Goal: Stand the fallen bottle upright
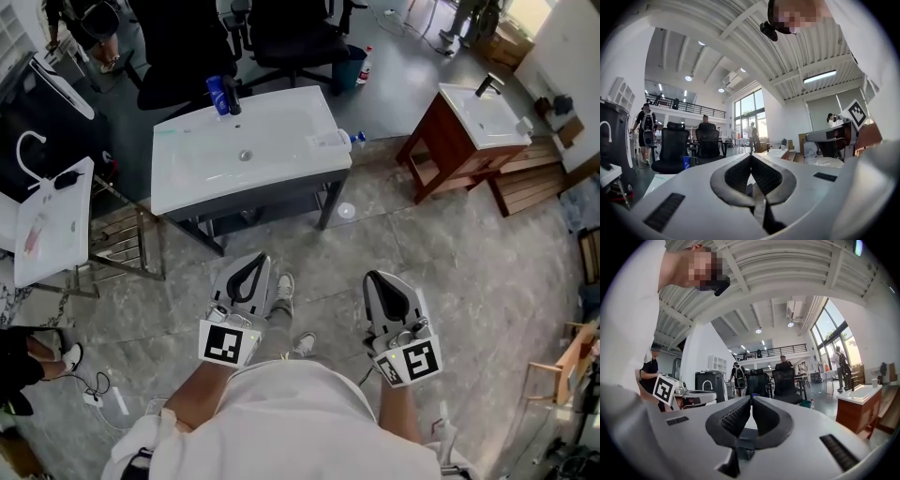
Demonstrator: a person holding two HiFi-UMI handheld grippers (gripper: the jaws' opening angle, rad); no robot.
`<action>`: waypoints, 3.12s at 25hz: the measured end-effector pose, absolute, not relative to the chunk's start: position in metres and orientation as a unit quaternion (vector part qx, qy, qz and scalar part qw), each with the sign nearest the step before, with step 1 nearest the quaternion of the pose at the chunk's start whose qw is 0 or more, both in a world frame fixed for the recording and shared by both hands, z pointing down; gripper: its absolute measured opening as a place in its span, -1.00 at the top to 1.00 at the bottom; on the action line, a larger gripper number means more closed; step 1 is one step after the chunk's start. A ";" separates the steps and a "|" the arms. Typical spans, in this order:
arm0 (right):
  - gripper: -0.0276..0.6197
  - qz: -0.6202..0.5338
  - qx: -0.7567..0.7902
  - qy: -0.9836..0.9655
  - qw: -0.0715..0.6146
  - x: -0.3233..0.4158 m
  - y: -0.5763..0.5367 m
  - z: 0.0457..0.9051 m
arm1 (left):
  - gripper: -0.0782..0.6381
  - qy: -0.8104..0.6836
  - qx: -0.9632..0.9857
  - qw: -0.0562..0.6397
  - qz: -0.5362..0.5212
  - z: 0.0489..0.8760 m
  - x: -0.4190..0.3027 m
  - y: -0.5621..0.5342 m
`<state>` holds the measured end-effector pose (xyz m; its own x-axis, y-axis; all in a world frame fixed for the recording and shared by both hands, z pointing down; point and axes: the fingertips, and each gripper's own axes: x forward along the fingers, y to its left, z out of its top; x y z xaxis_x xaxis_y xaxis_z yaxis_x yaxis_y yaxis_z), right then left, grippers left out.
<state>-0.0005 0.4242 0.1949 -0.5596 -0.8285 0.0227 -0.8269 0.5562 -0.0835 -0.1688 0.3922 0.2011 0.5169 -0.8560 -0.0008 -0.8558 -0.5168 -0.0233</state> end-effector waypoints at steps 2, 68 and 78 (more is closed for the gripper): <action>0.79 -0.047 -0.475 0.879 0.004 0.004 0.408 0.198 | 0.73 0.485 -0.875 0.007 -0.002 0.205 -0.163 0.372; 0.79 -0.104 -0.452 0.886 0.028 0.108 -0.012 0.223 | 0.73 0.502 -0.864 -0.010 -0.039 0.241 -0.062 -0.038; 0.79 -0.132 -0.446 0.885 0.026 0.134 -0.027 0.257 | 0.73 0.503 -0.859 0.000 -0.092 0.273 -0.032 -0.061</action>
